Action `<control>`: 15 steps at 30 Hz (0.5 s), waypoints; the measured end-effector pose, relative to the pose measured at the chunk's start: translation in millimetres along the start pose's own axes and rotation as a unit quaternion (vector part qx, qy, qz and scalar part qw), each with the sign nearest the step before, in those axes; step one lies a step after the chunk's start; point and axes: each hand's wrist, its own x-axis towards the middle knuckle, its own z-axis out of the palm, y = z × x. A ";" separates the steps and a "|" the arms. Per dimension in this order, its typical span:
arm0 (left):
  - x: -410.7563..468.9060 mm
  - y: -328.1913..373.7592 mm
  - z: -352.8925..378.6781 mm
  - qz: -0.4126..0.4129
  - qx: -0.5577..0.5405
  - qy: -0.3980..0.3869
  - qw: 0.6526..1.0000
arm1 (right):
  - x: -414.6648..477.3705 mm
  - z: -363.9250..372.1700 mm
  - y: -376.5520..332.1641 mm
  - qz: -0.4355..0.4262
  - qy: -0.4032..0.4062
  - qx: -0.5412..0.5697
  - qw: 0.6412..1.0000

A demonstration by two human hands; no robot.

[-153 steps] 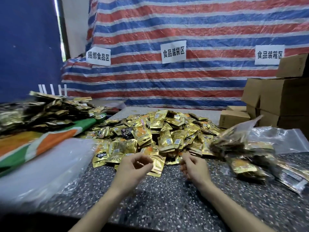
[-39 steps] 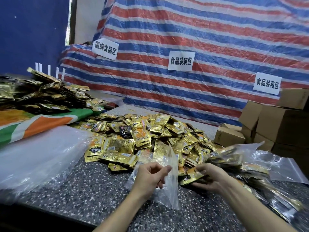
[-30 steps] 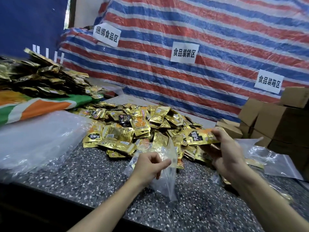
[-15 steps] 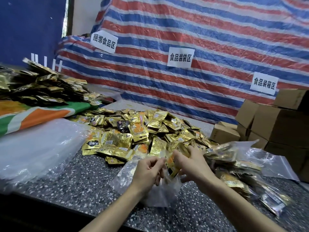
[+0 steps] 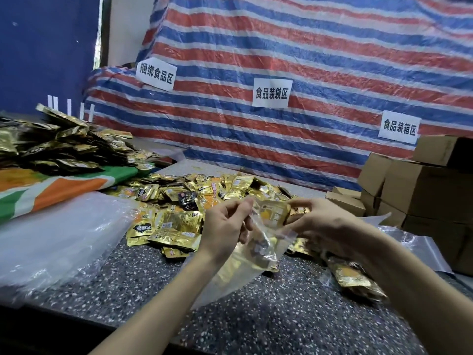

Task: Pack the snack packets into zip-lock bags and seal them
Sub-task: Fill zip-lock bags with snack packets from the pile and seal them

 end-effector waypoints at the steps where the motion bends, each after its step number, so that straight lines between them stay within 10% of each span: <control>1: 1.7 4.5 1.0 0.007 0.002 0.000 1.000 | -1.1 -2.9 -4.6 -0.008 0.004 0.011 1.000; 15: -2.2 26.0 -1.0 0.032 -0.005 0.038 0.999 | 32.3 0.3 32.7 -0.072 0.190 0.062 0.977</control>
